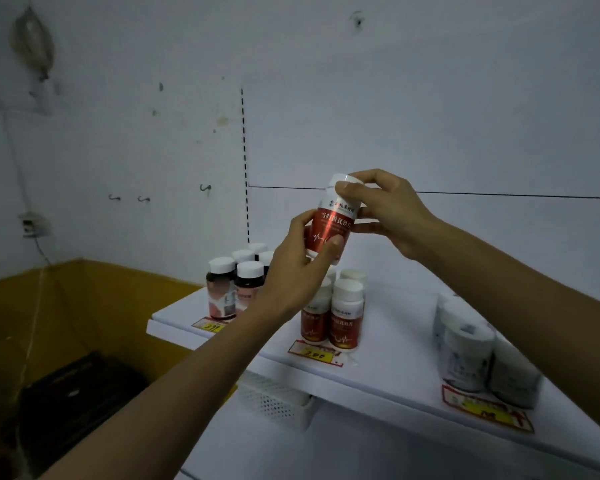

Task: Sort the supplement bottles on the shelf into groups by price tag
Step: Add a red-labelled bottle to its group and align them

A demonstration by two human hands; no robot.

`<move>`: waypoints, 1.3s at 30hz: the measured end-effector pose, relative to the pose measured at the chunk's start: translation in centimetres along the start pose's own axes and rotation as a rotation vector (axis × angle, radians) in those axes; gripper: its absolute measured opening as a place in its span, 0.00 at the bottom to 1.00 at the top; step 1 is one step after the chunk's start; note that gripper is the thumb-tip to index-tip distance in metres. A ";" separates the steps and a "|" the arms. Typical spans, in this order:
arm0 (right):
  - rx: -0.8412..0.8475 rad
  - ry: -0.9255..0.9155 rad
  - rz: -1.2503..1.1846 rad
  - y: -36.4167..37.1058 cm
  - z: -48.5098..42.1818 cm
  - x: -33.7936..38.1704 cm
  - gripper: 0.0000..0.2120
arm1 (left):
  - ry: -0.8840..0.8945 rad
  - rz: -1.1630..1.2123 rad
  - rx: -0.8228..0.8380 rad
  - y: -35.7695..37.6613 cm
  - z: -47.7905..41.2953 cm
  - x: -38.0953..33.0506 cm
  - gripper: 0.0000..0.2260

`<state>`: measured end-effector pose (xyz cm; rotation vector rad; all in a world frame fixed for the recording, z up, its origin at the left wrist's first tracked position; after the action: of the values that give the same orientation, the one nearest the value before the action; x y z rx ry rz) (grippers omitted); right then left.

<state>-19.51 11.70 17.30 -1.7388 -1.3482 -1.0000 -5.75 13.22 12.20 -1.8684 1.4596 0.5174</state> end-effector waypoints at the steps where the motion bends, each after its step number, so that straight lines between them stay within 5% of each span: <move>1: -0.037 0.010 0.015 -0.5 -0.1 -0.2 0.15 | -0.025 0.015 0.028 0.3 -0.3 0.8 0.25; 13: -0.282 0.139 0.141 -5.4 -6.0 -5.5 0.22 | -0.392 0.211 0.094 3.5 -2.8 11.9 0.25; 27: 0.053 0.267 0.615 1.6 -11.0 -16.4 0.18 | -0.580 0.616 -0.038 5.9 -3.5 20.3 0.29; 39: 0.163 0.295 0.878 2.6 -9.8 -17.3 0.17 | -0.654 0.655 0.228 10.2 -2.8 23.5 0.24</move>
<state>-21.18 -4.91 6.10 -1.7056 -0.3712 -0.5772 -9.08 -5.81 -4.80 -0.8734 1.5439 1.0932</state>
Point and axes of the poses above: each hand's wrist, its own z-axis away from the middle knuckle, its own y-axis out of the palm, x = y × z, the point moved 10 cm from there along -z, towards the middle knuckle, and after that the axes turned 4 degrees about -x, right-handed, at the moved point
